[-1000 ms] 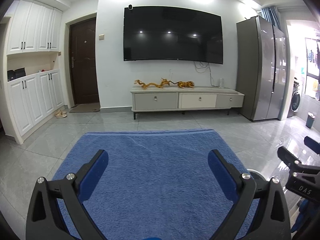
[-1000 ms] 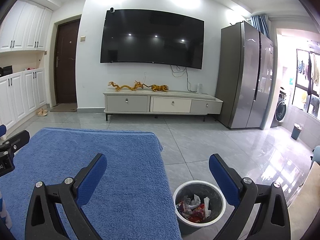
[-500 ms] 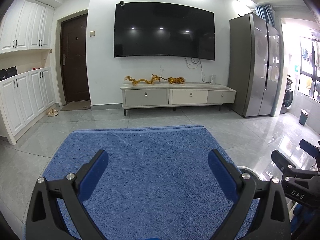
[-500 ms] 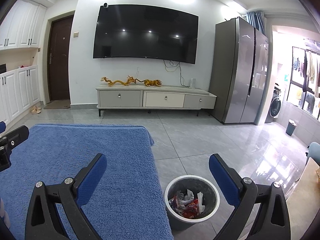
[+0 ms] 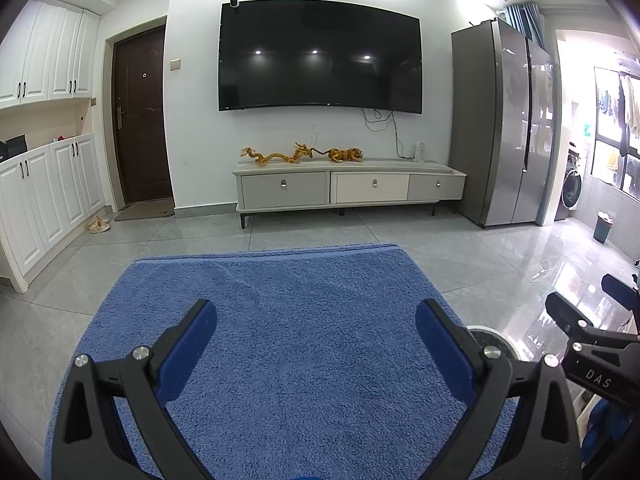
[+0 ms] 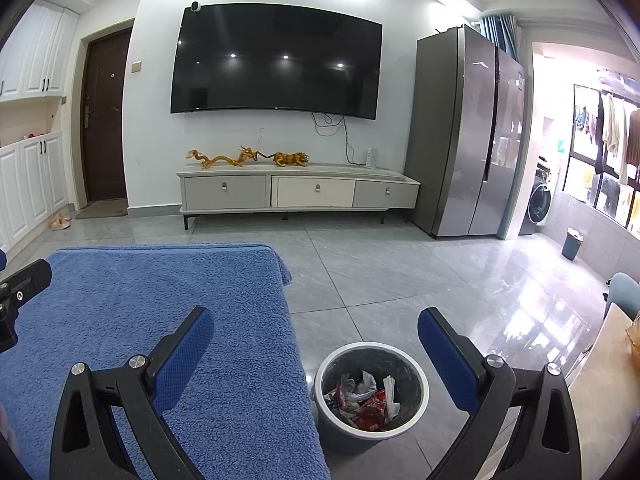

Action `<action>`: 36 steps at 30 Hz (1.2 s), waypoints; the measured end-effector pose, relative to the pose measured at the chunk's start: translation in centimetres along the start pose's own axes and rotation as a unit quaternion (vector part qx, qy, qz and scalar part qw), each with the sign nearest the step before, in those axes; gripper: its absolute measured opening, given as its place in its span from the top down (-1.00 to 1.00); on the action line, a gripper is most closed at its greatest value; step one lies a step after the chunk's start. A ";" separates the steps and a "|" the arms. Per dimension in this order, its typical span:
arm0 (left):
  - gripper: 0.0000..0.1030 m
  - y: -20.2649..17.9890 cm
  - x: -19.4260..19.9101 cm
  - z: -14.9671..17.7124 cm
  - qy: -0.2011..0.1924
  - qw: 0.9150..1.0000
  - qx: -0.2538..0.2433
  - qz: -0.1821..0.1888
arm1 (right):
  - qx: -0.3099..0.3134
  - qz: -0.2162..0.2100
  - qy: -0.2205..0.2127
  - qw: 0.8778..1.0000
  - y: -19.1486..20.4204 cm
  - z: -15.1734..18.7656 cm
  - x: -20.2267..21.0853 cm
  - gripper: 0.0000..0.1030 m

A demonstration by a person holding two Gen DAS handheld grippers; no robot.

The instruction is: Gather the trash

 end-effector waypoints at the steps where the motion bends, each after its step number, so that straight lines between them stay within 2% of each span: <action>1: -0.95 0.0 0.0 0.0 0.000 1.000 0.000 0.000 | 0.000 0.000 -0.001 1.000 -0.1 -0.1 0.0 -1.00; 36: -0.95 -3.0 -0.5 0.3 0.001 1.000 -0.011 0.018 | -0.011 0.018 0.001 1.000 -1.3 0.3 0.0 -1.00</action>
Point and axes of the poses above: each gripper's, at about its wrist camera, not at the fingertips, and x roughly against the way its jaws point, y to its left, z to its underside, the point moved 9 cm from there along -x, roughly the way its jaws point, and after that the axes turned 2 degrees about y, right-handed, at the moved point
